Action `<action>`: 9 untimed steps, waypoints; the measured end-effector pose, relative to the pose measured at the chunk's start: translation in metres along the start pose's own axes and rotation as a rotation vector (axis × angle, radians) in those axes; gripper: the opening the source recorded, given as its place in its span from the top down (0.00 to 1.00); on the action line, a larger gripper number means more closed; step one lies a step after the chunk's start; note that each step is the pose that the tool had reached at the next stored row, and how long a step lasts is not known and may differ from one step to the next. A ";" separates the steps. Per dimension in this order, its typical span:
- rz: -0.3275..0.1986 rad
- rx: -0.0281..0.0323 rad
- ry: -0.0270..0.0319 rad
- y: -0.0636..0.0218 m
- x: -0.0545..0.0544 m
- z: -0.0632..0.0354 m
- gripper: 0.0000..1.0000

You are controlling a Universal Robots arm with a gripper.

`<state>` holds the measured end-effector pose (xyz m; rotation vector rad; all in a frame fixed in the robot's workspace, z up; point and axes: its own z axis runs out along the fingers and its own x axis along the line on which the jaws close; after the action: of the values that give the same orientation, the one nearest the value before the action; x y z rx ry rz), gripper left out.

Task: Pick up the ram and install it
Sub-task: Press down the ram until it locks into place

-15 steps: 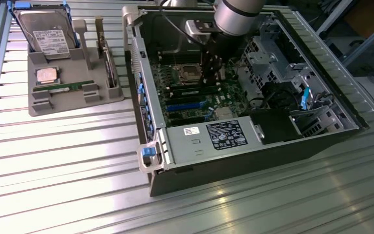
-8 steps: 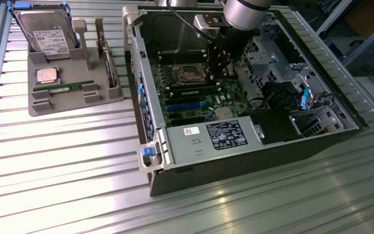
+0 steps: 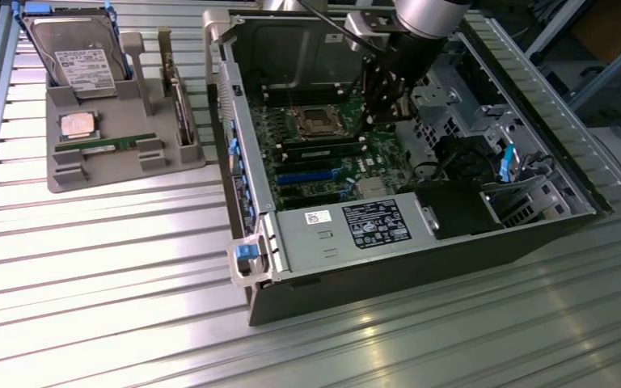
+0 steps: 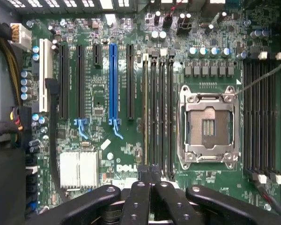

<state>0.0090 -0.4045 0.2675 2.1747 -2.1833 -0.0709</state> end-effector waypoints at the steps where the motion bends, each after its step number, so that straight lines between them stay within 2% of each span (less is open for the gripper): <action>1: 0.000 0.0000 -0.0001 -0.0014 0.000 -0.0007 0.90; 3: 0.000 0.0000 -0.0002 -0.0065 0.000 -0.0030 0.90; 9: 0.000 -0.0001 -0.0024 -0.0290 0.000 -0.0119 0.90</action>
<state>0.0388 -0.4045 0.2772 2.1757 -2.1845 -0.0736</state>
